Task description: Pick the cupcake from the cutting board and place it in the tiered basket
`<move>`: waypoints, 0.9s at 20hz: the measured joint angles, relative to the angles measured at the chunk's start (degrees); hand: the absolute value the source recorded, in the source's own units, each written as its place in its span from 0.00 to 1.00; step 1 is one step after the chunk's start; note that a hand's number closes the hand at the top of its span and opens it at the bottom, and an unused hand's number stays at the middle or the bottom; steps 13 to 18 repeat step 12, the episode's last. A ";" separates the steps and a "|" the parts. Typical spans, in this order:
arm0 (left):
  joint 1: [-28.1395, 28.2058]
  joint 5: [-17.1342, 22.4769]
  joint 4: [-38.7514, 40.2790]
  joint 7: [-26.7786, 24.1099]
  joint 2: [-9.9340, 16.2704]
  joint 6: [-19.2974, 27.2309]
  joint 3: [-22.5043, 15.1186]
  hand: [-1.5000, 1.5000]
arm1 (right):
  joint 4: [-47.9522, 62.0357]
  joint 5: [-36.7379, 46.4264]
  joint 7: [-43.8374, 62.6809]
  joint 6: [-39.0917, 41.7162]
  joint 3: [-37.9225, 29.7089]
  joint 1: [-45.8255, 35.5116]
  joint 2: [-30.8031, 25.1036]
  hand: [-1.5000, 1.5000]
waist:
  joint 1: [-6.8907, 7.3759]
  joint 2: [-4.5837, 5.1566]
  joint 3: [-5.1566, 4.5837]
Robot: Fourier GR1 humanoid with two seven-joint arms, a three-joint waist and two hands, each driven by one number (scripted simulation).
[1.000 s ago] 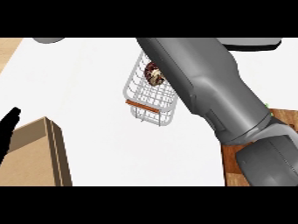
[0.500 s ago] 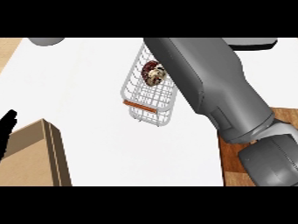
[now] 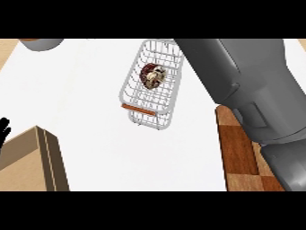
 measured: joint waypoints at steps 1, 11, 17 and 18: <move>0.39 -0.07 -0.01 0.00 0.09 -0.03 0.27 0.50 | -1.34 -0.18 0.40 -0.55 -0.95 0.08 -0.47 0.00 | -0.43 -0.16 0.04; 3.91 -1.60 -1.62 1.29 -0.27 0.69 2.91 0.50 | -21.84 -3.84 0.01 -6.96 -10.43 5.58 -1.39 0.00 | -4.37 -1.74 0.21; 4.25 -1.62 -1.76 1.22 -0.33 0.61 3.26 0.50 | -24.22 -4.20 -0.26 -7.32 -10.93 7.00 -1.06 0.00 | -4.72 -1.87 0.21; 4.25 -1.62 -1.76 1.22 -0.33 0.61 3.26 0.50 | -24.22 -4.20 -0.26 -7.32 -10.93 7.00 -1.06 0.00 | -4.72 -1.87 0.21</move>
